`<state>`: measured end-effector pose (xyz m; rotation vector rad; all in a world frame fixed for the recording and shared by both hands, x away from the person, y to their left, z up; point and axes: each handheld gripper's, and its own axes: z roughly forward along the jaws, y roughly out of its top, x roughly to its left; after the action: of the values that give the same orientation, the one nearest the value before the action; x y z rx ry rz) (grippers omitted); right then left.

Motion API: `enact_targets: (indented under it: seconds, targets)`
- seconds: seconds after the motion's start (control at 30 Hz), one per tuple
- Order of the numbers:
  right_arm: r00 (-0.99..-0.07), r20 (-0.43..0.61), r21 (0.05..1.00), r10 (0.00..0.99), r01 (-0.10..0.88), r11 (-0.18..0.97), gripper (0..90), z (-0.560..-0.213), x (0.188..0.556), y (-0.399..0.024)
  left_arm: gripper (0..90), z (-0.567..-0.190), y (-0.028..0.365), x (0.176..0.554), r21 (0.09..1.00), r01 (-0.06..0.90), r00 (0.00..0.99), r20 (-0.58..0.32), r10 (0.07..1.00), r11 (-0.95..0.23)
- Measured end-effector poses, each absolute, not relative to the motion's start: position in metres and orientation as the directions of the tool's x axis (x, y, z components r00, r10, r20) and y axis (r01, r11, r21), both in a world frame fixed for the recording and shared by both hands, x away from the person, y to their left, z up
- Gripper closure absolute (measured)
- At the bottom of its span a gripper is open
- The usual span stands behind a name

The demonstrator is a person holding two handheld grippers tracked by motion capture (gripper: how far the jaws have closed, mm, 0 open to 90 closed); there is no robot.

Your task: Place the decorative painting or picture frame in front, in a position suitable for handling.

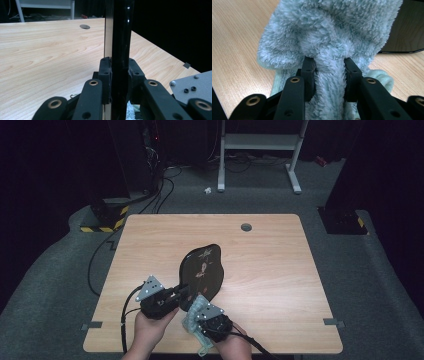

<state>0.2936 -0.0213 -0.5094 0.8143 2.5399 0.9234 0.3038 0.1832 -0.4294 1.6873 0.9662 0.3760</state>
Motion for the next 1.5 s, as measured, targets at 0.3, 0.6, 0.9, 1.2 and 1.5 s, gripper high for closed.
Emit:
enact_targets:
  seconds: [0.3,0.6,0.9,1.2,1.5]
  targets:
    - [-0.773,-0.082,0.699,0.629,0.406,0.589,67.8,-0.499,0.292,-0.035,65.1,-0.436,0.189,0.297,0.92,0.387,0.639,-0.218,0.738,-0.064]
    - [-0.757,-0.066,0.737,0.651,0.403,0.543,67.6,-0.492,0.287,-0.05,63.6,-0.45,0.19,0.291,0.919,0.386,0.64,-0.206,0.74,-0.078]
    - [-0.715,-0.039,0.819,0.698,0.377,0.432,67.3,-0.467,0.29,-0.076,63.7,-0.46,0.192,0.292,0.925,0.37,0.659,-0.199,0.726,-0.082]
    - [-0.715,-0.016,0.843,0.699,0.366,0.393,67.3,-0.456,0.293,-0.083,65.7,-0.465,0.194,0.291,0.927,0.363,0.656,-0.185,0.732,-0.091]
    - [-0.709,-0.023,0.87,0.705,0.333,0.363,66.7,-0.437,0.293,-0.084,68.9,-0.47,0.191,0.293,0.926,0.362,0.666,-0.177,0.724,-0.107]
